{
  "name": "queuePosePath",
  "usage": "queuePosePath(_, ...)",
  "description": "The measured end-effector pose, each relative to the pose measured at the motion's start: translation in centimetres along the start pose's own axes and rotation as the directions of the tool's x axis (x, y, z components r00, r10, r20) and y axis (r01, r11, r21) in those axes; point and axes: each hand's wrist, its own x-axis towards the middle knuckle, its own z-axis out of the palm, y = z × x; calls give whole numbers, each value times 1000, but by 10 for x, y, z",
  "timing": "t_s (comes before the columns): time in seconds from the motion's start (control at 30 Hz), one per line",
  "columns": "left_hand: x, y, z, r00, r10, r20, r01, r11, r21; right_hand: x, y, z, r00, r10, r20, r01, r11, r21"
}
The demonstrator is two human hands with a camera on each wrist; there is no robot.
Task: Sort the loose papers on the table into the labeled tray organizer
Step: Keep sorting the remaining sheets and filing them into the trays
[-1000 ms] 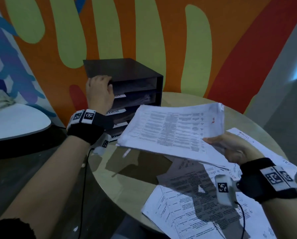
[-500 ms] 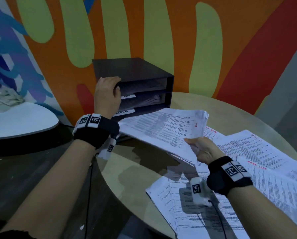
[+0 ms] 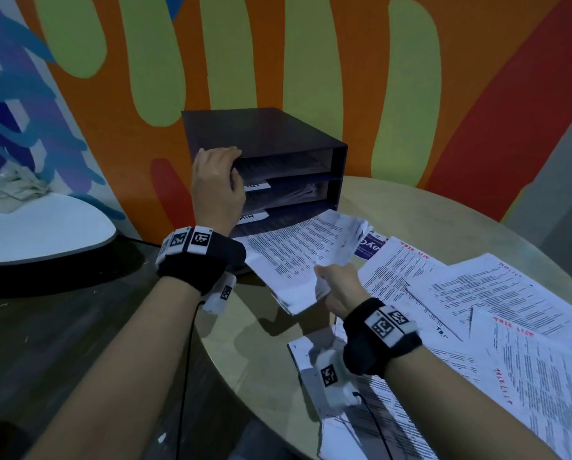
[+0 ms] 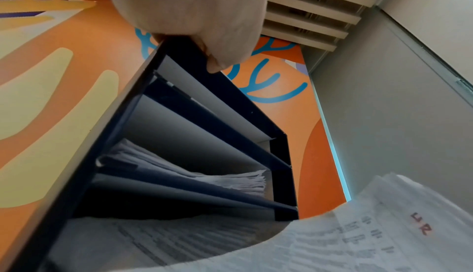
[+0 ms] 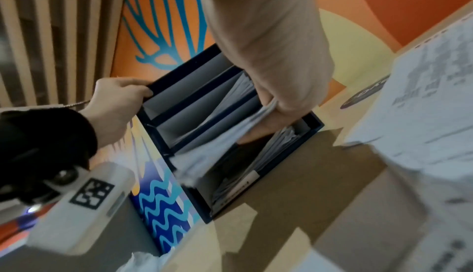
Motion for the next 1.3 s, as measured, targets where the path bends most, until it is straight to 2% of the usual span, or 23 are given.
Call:
queuePosePath(0.07,0,0,1,1000,2,-16,-2,1000,5,4,-5,11,996,28,85,-34,996,77)
queuePosePath(0.13,0,0,3,999,-1,-37,1,1000,8,8,-12,24,993,45,107,-59,990,131)
queuePosePath(0.2,0,1,5,999,-4,-54,5,1000,11,17,-17,37,997,49,60,-53,996,68)
queuePosePath(0.27,-1,1,5,998,3,-61,-2,1000,17,24,-19,48,998,52,46,-49,996,-69)
queuePosePath(0.33,-1,1,5,998,11,-58,-9,1000,23,29,-21,58,993,88,83,-71,981,-180)
queuePosePath(0.43,-2,-1,5,998,21,-58,-19,999,34,33,-29,69,985,104,136,-73,975,-212)
queuePosePath(0.57,-2,1,7,996,27,-84,-24,999,39,46,-34,77,983,107,150,-93,991,-100)
queuePosePath(0.73,-3,1,8,995,34,-91,-30,999,45,52,-23,87,989,100,105,-91,992,-83)
queuePosePath(0.93,-2,-1,10,996,39,-80,-34,998,61,50,-33,109,984,38,174,-60,991,122)
queuePosePath(1.1,-3,0,11,995,40,-87,-35,998,57,63,-28,106,973,110,205,-146,974,173)
queuePosePath(1.17,-3,1,11,995,43,-91,-38,998,57,71,-30,112,986,139,94,-148,984,98)
queuePosePath(1.2,-3,0,11,995,44,-94,-39,998,56,70,-29,110,984,174,35,-177,976,123)
queuePosePath(1.23,-2,0,11,994,43,-97,-38,998,54,71,-30,109,990,134,-38,-136,989,-53)
queuePosePath(1.27,-2,1,11,994,42,-102,-37,998,52,67,-28,111,1000,2,-8,-4,965,-261)
queuePosePath(1.3,-2,1,12,993,42,-107,-37,998,52,66,-29,112,1000,-4,-5,2,955,-296)
